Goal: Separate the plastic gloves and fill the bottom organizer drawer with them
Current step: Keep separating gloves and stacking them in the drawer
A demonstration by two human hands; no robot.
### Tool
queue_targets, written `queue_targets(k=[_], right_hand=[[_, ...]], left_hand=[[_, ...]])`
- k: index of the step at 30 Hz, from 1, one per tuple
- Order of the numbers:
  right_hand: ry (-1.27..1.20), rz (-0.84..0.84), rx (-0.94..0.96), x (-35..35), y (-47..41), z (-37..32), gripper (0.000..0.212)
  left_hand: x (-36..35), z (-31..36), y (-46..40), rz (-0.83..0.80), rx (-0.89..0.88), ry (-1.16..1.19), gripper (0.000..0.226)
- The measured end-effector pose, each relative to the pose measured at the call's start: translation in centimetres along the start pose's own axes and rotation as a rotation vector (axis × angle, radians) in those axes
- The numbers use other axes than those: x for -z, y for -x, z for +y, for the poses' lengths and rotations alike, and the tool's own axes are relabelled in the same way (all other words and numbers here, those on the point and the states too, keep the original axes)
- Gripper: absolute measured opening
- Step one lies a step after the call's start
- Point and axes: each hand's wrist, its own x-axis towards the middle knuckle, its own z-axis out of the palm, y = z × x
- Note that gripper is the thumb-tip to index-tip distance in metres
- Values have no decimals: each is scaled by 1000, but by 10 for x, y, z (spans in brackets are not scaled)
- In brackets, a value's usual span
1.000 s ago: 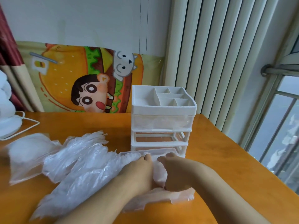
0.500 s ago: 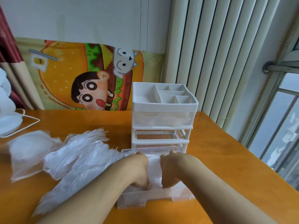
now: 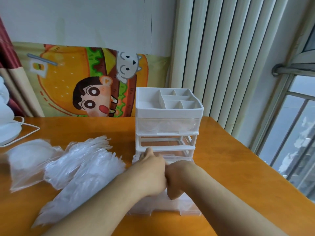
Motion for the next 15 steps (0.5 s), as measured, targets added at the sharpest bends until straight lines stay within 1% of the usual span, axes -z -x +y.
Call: queue_targets(k=[2,3,6,9,13,15], right_hand=[[-9,20,-3,-2,-1,0,100],[-20,25,-5,-3,-1,0,106],[-50,36,-13,-6,-3,6,111],[-94,21,-42,-9,1,15,111],[-121,8,-36,-12,7,18,112],[-125,26,-31,-12,9,16,114]], left_hand=[[-12,0,-1,-37,97,-73,63],[-16,0,-2,-41,151,-86,68],[-27,4,-10,-27,270,-81,70],[-34,5,-23,11,385,41,75],[-39,7,-23,67,382,131,71],[-37,6,-18,38,364,147,75]])
